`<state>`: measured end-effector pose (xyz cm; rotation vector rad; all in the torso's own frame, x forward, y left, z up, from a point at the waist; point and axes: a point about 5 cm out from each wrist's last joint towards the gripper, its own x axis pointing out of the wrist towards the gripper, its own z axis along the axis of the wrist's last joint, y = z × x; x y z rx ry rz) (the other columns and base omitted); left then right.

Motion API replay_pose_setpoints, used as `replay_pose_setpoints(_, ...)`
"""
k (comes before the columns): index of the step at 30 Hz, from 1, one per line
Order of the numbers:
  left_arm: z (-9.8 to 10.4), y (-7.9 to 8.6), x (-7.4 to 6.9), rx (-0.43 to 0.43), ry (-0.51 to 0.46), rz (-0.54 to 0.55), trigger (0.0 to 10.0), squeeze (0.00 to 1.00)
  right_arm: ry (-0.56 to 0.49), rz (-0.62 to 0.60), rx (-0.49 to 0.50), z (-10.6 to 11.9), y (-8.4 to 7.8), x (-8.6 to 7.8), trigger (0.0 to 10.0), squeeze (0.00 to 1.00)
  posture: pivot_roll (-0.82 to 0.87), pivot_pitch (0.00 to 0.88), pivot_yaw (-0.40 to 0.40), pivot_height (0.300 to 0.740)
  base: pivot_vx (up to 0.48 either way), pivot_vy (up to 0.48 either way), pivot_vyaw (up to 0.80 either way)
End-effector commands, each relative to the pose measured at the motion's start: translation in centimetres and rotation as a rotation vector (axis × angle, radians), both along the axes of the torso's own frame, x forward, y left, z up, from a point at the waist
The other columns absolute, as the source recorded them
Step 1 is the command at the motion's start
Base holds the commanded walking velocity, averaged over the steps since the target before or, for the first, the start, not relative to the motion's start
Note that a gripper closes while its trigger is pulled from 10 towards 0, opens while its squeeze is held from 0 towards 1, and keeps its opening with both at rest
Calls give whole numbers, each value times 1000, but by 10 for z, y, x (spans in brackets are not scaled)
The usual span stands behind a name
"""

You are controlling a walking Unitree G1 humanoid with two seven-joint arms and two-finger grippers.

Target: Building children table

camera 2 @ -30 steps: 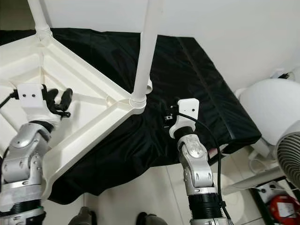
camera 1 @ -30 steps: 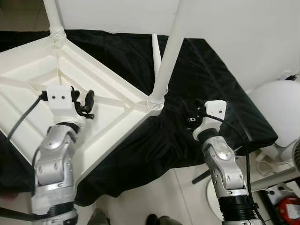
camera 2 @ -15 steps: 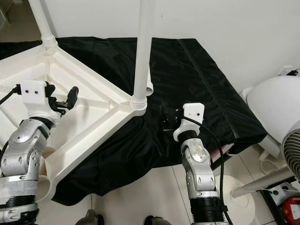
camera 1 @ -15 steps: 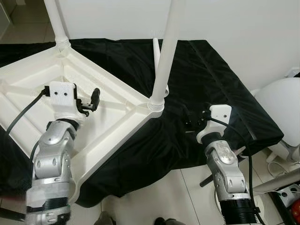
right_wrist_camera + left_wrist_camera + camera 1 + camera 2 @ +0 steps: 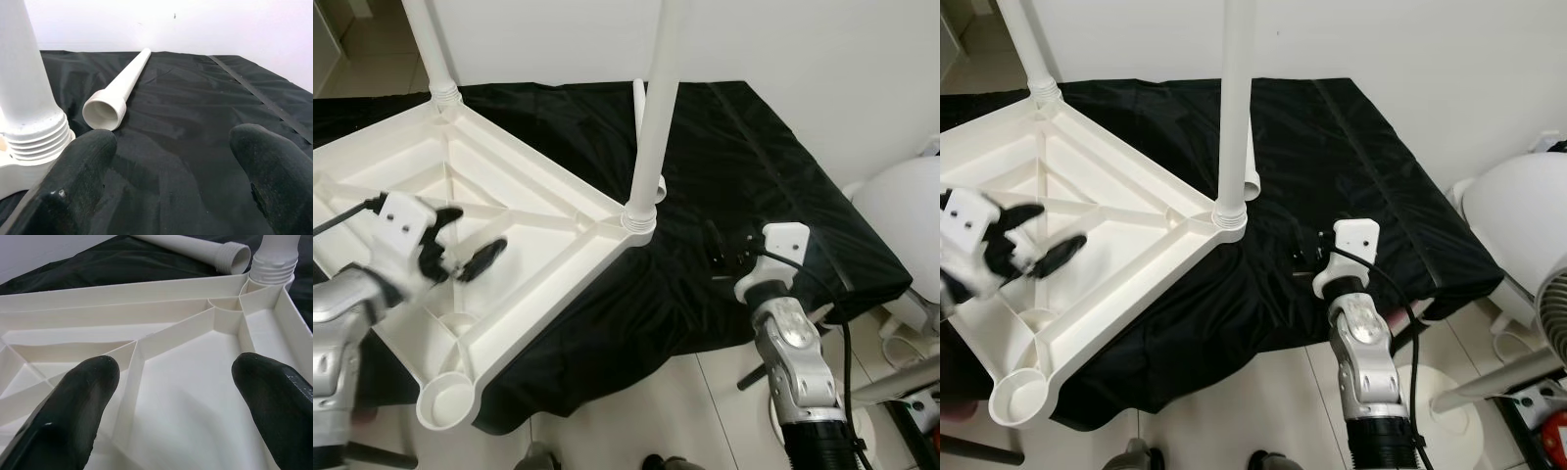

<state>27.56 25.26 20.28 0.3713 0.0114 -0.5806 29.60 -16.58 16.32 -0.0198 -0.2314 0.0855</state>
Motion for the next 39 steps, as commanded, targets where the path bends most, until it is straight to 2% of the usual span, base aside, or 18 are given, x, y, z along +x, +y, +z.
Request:
replay_pose_setpoints(1, -5, 2, -3, 23, 35, -34, 10000, 0, 14, -6, -1, -4, -3, -2, 10000, 0, 141, 121, 5, 740, 0, 0, 0)
replay_pose_setpoints(2, -7, 9, -5, 59, 60, -44, 10000, 0, 14, -10, -11, -4, -5, -2, 10000, 0, 137, 113, 7, 740, 0, 0, 0)
replay_pose_setpoints(3, -7, 9, -5, 59, 60, -44, 10000, 0, 14, -10, -11, -4, -5, -2, 10000, 0, 137, 113, 7, 740, 0, 0, 0)
replay_pose_setpoints(4, -9, 18, -8, 100, 79, -41, 10000, 0, 17, -19, -20, -5, -8, -2, 10000, 0, 140, 117, 6, 740, 0, 0, 0)
replay_pose_setpoints(9, -12, 27, -14, 110, 116, -39, 10000, 0, 16, -20, -25, -4, -13, -3, 10000, 0, 141, 130, 5, 740, 0, 0, 0)
replay_pose_setpoints(10, -14, 32, -20, 127, 130, -37, 10000, 0, 24, -21, -28, -6, -14, -3, 10000, 0, 154, 136, -5, 740, 0, 0, 0)
replay_pose_setpoints(12, -15, 35, -25, 122, 136, -35, 10000, 0, 30, -18, -31, -7, -14, -4, 10000, 0, 163, 140, -8, 740, 0, 0, 0)
replay_pose_setpoints(14, -19, 39, -34, 55, 161, -11, 10000, 0, 33, -3, -33, -8, -11, -2, 10000, 0, 169, 142, -14, 740, 0, 0, 0)
replay_pose_setpoints(17, -19, 39, -34, 55, 161, -11, 10000, 0, 33, -3, -33, -8, -11, -2, 10000, 0, 169, 142, -14, 740, 0, 0, 0)
replay_pose_setpoints(19, -22, 37, -39, 19, 176, -11, 10000, 0, 30, 11, -34, -7, -7, 1, 10000, 0, 184, 144, -31, 740, 0, 0, 0)
replay_pose_setpoints(24, -21, 31, -43, 33, 165, -36, 10000, 0, 26, 44, -44, -5, -2, 5, 10000, 0, 190, 145, -39, 740, 0, 0, 0)
replay_pose_setpoints(31, -15, 42, -45, 70, 150, -27, 10000, 0, 30, 52, -49, -5, -4, 6, 10000, 0, 211, 151, -44, 740, 0, 0, 0)
replay_pose_setpoints(35, -29, 31, -50, 42, 209, -93, 10000, 0, 33, 74, -45, -7, 3, 7, 10000, 0, 212, 149, -44, 740, 0, 0, 0)
replay_pose_setpoints(39, -26, 24, -52, 33, 216, -132, 10000, 0, 28, 87, -46, -7, 5, 7, 10000, 0, 214, 147, -46, 740, 0, 0, 0)
